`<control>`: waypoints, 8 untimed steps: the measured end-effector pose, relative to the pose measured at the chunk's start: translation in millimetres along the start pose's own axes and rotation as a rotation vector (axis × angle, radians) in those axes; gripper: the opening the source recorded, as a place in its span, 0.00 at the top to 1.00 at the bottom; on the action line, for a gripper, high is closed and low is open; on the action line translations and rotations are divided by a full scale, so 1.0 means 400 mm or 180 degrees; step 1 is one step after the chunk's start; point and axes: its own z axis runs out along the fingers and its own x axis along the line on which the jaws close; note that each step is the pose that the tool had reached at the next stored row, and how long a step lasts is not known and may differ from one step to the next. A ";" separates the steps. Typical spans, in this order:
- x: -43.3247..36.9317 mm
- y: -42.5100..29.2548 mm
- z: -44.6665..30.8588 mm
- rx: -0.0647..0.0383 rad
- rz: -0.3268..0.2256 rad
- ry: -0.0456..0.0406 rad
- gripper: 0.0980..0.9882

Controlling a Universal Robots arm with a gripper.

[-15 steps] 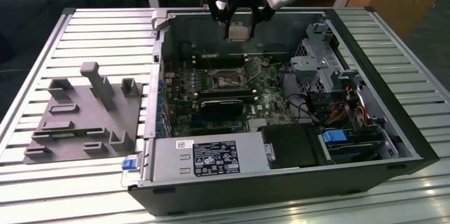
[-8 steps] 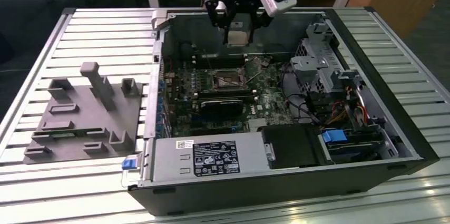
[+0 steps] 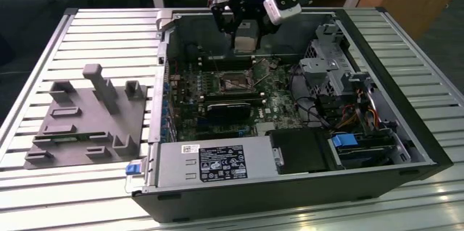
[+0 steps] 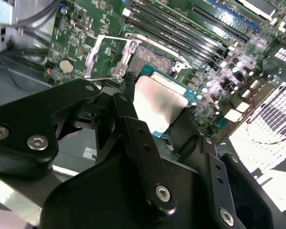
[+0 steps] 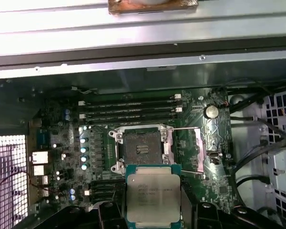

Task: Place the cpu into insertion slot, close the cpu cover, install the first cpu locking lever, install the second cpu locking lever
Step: 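Place the cpu into insertion slot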

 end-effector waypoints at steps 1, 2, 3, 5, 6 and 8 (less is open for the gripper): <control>0.000 0.000 0.001 0.0002 0.0052 -0.0005 0.50; 0.000 0.000 0.002 0.0004 0.0162 -0.0015 0.50; 0.000 0.000 0.004 0.0003 0.0272 -0.0023 0.50; 0.000 -0.001 0.006 0.0002 0.0443 -0.0037 0.50; 0.000 -0.001 0.007 0.0001 0.0499 -0.0041 0.50; 0.000 -0.001 0.008 0.0001 0.0613 -0.0050 0.50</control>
